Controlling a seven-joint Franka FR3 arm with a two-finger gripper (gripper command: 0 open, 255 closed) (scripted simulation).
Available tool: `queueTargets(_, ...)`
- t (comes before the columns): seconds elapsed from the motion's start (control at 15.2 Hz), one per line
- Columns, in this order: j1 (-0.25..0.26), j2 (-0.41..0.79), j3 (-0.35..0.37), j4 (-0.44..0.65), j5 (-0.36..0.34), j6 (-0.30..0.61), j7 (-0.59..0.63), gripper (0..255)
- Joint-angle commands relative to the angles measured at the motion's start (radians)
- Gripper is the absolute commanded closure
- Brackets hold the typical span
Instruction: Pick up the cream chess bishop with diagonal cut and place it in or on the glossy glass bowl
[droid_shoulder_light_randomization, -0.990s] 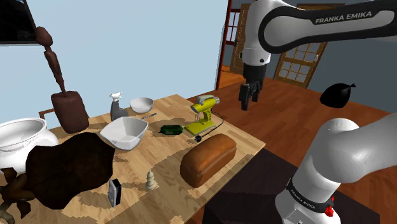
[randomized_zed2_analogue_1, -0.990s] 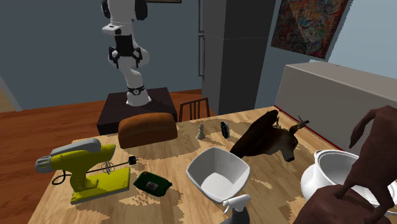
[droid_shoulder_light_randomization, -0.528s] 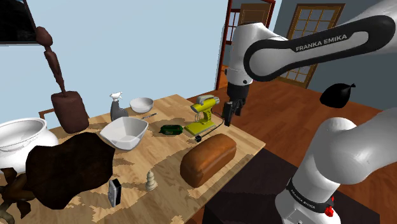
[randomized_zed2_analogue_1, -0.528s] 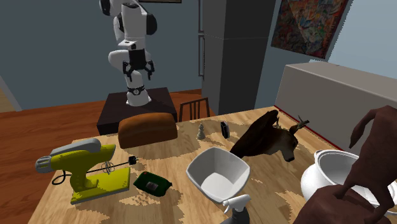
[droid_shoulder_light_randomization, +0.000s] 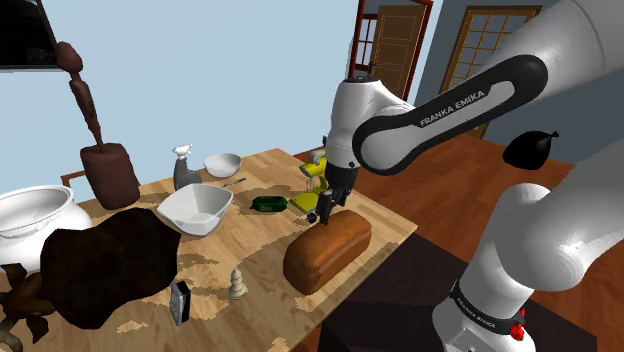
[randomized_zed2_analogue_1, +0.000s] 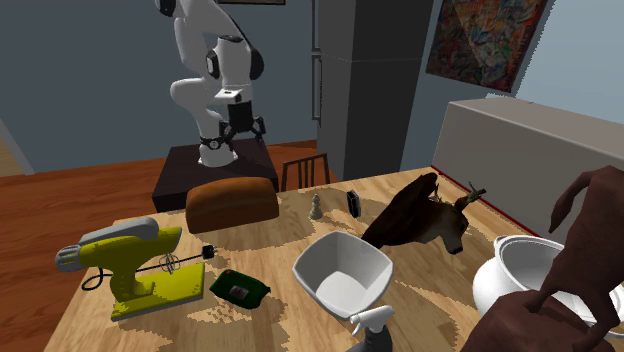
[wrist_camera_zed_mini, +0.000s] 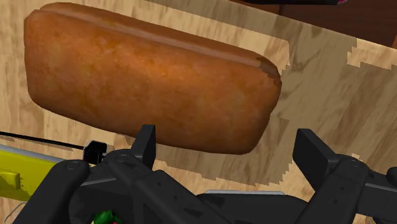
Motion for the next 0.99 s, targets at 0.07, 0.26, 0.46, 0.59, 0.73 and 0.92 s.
queueTargets(0.07, 0.016, 0.106, 0.037, 0.012, 0.0, 0.13, 0.029, 0)
queueTargets(0.26, 0.021, 0.223, 0.076, 0.037, -0.022, 0.253, 0.069, 0)
queueTargets(0.46, 0.016, 0.345, 0.117, 0.076, -0.082, 0.365, 0.132, 0)
queueTargets(0.59, 0.011, 0.429, 0.138, 0.11, -0.154, 0.431, 0.196, 0)
queueTargets(0.73, 0.014, 0.512, 0.145, 0.151, -0.253, 0.486, 0.281, 0)
queueTargets(0.92, 0.063, 0.635, 0.108, 0.228, -0.424, 0.551, 0.424, 0)
